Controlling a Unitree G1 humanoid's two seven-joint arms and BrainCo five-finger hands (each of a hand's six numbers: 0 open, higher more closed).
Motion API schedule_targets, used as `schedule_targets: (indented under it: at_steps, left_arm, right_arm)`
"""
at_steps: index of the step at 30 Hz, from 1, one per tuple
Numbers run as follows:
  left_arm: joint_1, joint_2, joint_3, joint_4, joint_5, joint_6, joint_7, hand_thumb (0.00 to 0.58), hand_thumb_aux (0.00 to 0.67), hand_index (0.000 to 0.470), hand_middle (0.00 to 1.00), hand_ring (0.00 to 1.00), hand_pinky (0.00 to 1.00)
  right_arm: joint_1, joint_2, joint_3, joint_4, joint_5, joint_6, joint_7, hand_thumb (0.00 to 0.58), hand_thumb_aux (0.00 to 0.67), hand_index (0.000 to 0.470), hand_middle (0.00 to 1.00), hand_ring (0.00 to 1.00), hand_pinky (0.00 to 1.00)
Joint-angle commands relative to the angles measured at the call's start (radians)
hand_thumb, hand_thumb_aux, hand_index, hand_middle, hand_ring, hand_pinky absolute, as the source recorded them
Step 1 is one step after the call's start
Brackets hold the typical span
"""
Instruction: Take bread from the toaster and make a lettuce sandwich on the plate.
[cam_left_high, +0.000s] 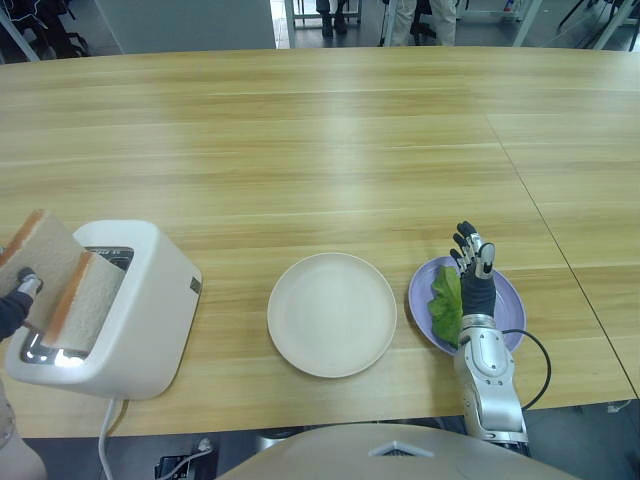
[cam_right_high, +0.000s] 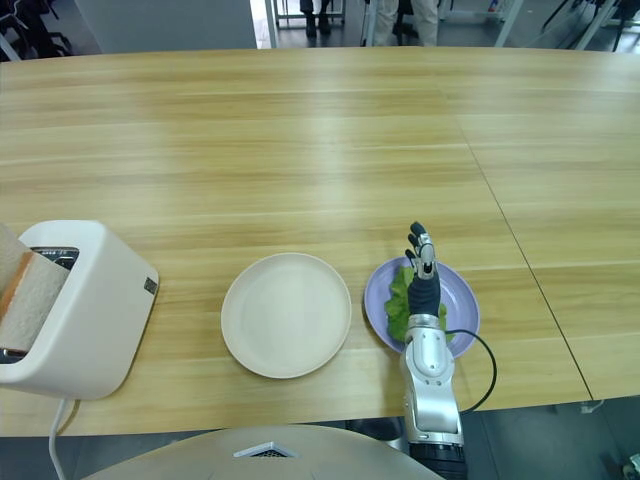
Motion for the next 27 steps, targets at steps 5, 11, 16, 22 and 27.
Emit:
schedule_targets:
  at_steps: [5,11,16,22,27]
  left_arm:
    - [-0.057,0.008,0.059,-0.033,-0.067,0.018,0.002,0.58,0.67,0.46,1.0,1.0,1.0]
    - [-0.113,0.0,0.078,-0.062,-0.114,0.012,0.014,0.58,0.67,0.46,1.0,1.0,1.0]
    - [-0.165,-0.008,0.089,-0.088,-0.196,0.021,0.011,0.58,0.67,0.46,1.0,1.0,1.0]
    - [-0.219,-0.024,0.067,-0.095,-0.342,0.077,-0.038,0.58,0.67,0.46,1.0,1.0,1.0]
    - [-0.292,-0.058,0.018,-0.101,-0.498,0.158,-0.062,0.58,0.67,0.46,1.0,1.0,1.0]
  right_arm:
    - [-0.002,-0.002,0.006,0.012,-0.007,0.013,0.001,0.0,0.0,0.0,0.0,0.0,0.0]
    - [-0.008,0.0,0.009,0.019,-0.007,0.014,0.001,0.0,0.0,0.0,0.0,0.0,0.0]
    - [-0.01,0.001,0.013,0.022,-0.008,0.013,0.0,0.0,0.0,0.0,0.0,0.0,0.0]
    - [-0.009,0.003,0.017,0.022,-0.01,0.011,-0.002,0.0,0.0,0.0,0.0,0.0,0.0]
    - [-0.01,0.004,0.021,0.025,-0.01,0.008,-0.001,0.0,0.0,0.0,0.0,0.0,0.0]
